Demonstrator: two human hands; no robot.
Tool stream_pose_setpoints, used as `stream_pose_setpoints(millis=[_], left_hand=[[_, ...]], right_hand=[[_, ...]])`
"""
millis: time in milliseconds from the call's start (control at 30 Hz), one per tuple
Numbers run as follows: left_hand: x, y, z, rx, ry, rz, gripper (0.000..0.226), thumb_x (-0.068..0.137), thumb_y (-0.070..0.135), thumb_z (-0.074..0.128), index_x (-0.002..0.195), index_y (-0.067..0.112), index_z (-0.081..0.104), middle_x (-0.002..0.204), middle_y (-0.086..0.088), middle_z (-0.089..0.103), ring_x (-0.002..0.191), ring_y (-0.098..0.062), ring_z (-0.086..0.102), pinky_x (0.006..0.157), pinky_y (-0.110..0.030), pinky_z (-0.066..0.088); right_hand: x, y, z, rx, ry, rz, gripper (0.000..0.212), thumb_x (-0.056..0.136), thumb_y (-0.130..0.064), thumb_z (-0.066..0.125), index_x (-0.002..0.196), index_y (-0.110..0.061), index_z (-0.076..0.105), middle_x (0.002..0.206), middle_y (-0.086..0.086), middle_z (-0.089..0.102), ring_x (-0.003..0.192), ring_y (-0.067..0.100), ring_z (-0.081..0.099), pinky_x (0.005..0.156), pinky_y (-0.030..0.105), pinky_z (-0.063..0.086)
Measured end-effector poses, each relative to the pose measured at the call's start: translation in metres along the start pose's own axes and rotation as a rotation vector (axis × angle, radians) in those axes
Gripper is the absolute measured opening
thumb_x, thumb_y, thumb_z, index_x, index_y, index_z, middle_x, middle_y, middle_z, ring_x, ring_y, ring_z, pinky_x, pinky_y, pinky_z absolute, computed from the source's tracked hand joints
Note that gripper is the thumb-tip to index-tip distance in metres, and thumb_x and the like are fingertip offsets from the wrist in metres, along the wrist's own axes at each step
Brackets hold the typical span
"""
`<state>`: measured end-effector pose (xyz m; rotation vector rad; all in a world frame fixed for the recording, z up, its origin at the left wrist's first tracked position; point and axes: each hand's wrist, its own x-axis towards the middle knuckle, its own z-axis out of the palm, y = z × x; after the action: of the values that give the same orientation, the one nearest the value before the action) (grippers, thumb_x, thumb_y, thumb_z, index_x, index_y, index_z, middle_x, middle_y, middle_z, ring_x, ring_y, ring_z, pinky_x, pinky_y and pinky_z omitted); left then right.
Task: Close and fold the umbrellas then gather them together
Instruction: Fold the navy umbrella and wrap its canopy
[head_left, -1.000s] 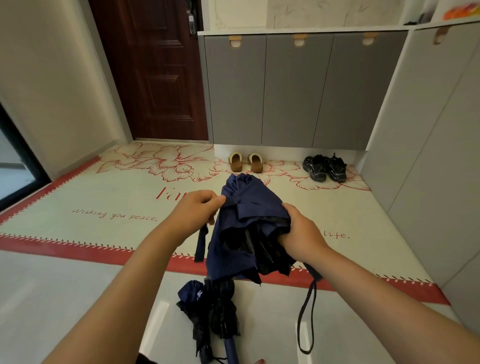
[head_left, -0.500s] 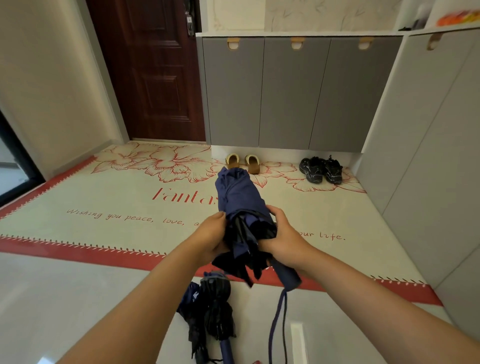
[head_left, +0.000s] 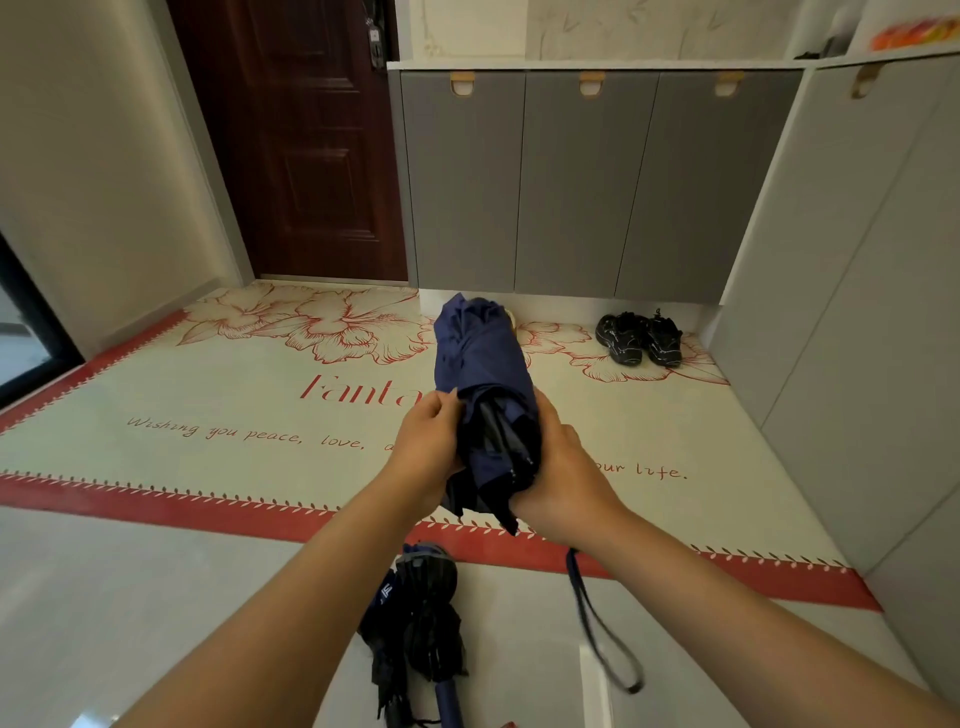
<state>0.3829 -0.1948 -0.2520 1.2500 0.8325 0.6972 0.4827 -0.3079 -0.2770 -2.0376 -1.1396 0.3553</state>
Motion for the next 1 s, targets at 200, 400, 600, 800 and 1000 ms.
stream_pose_setpoints(millis=[200,400,600,800,1000], left_hand=[[0.006,0.023,-0.041,0.105,-0.161,-0.001,0.022,0.102,0.03,0.052,0.101,0.009,0.059,0.102,-0.012,0.065,0.093,-0.026,0.065,0.078,-0.039,0.062],[0.011,0.02,-0.071,0.474,-0.084,0.038,0.021,0.1,0.028,0.054,0.091,0.011,0.061,0.097,-0.007,0.067,0.084,-0.02,0.062,0.071,-0.031,0.05],[0.017,-0.008,-0.066,0.515,-0.038,-0.048,0.026,0.098,0.032,0.058,0.079,0.015,0.052,0.087,-0.013,0.059,0.08,-0.024,0.054,0.071,-0.037,0.045],[0.012,-0.018,-0.042,-0.174,-0.277,-0.188,0.037,0.101,0.026,0.051,0.132,0.004,0.054,0.131,-0.015,0.064,0.125,-0.034,0.058,0.107,-0.048,0.045],[0.008,-0.014,-0.024,-0.218,-0.186,-0.139,0.015,0.101,0.025,0.052,0.091,0.015,0.058,0.1,-0.008,0.071,0.088,-0.023,0.067,0.074,-0.035,0.051]], right_hand=[[0.01,0.01,-0.032,0.237,-0.034,0.168,0.075,0.078,0.009,0.053,0.136,-0.037,0.045,0.099,0.006,0.065,0.061,0.022,0.057,0.045,0.025,0.044],[0.012,0.015,-0.048,0.469,-0.145,0.316,0.09,0.08,0.021,0.048,0.14,-0.046,0.043,0.096,0.019,0.071,0.058,0.033,0.066,0.046,0.03,0.042],[0.007,0.002,-0.046,0.775,-0.312,0.294,0.072,0.081,0.023,0.05,0.129,-0.029,0.061,0.087,0.021,0.066,0.055,0.028,0.056,0.045,0.03,0.043],[-0.006,-0.005,-0.036,0.866,-0.563,0.35,0.02,0.091,0.009,0.049,0.109,0.003,0.057,0.063,0.015,0.053,0.049,0.021,0.047,0.042,0.026,0.042],[-0.012,-0.01,-0.027,0.52,-0.564,0.374,0.009,0.093,-0.002,0.061,0.101,-0.003,0.058,0.076,0.015,0.063,0.053,0.023,0.059,0.055,0.032,0.055]])
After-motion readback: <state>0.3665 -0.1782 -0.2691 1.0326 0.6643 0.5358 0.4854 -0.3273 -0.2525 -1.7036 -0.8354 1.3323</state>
